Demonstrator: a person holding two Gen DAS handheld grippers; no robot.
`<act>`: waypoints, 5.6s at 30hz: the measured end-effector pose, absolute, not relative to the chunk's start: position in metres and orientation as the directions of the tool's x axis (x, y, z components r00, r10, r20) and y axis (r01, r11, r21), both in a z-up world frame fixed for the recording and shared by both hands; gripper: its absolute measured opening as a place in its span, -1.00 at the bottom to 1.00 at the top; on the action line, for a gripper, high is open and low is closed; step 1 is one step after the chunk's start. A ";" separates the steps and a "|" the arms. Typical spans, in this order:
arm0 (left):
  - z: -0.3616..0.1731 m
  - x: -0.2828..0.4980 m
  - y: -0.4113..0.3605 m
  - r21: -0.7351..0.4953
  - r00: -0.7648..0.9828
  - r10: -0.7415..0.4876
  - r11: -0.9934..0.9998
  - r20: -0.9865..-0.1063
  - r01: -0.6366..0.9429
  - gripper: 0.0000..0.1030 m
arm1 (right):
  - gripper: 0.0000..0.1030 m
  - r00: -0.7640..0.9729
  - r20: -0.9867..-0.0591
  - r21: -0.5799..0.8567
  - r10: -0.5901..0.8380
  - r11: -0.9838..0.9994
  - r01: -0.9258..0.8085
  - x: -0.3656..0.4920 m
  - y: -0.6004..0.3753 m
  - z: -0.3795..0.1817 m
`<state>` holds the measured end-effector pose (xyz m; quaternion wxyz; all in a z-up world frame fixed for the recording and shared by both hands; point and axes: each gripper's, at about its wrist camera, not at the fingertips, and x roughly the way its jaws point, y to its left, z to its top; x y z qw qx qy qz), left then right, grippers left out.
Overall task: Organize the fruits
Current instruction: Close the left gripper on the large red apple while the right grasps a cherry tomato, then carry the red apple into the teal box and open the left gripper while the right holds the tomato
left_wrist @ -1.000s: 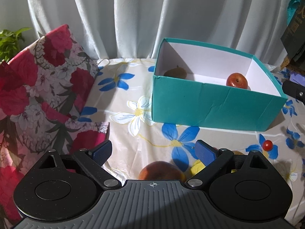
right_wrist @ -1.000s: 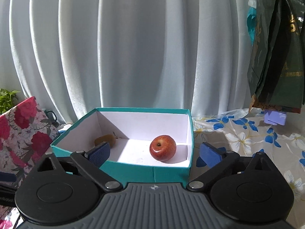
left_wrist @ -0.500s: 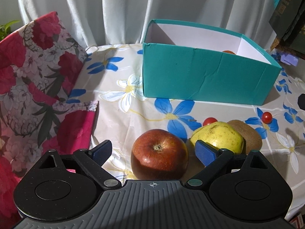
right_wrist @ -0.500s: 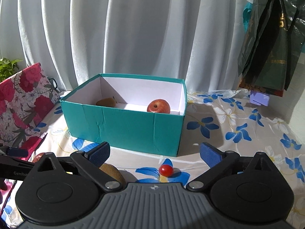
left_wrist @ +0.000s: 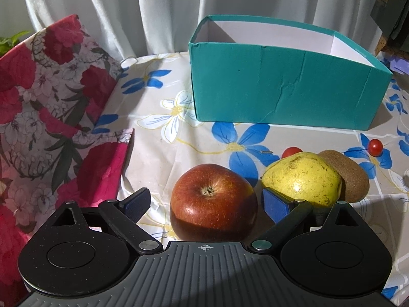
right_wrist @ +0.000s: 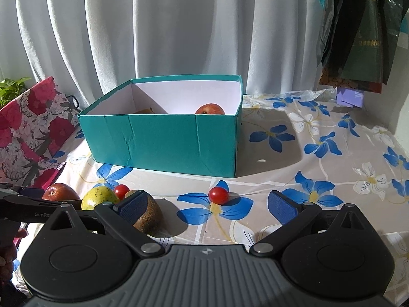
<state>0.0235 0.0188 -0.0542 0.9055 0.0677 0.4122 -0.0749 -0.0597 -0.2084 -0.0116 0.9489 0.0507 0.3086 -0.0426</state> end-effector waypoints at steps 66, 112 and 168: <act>-0.002 0.012 0.014 -0.037 0.638 -0.189 0.969 -0.747 0.244 0.49 | -0.48 0.737 -0.668 0.053 -0.097 0.983 0.178 0.014 -0.221 -0.062; 0.042 0.142 -0.053 0.048 0.746 -0.154 0.969 -0.648 0.242 0.49 | -0.48 0.826 -0.541 0.077 -0.156 0.969 0.234 -0.036 -0.229 0.001; 0.004 0.182 -0.073 0.059 0.730 -0.157 0.964 -0.666 0.261 0.93 | -0.48 0.855 -0.486 0.050 -0.178 0.972 0.231 -0.015 -0.233 0.018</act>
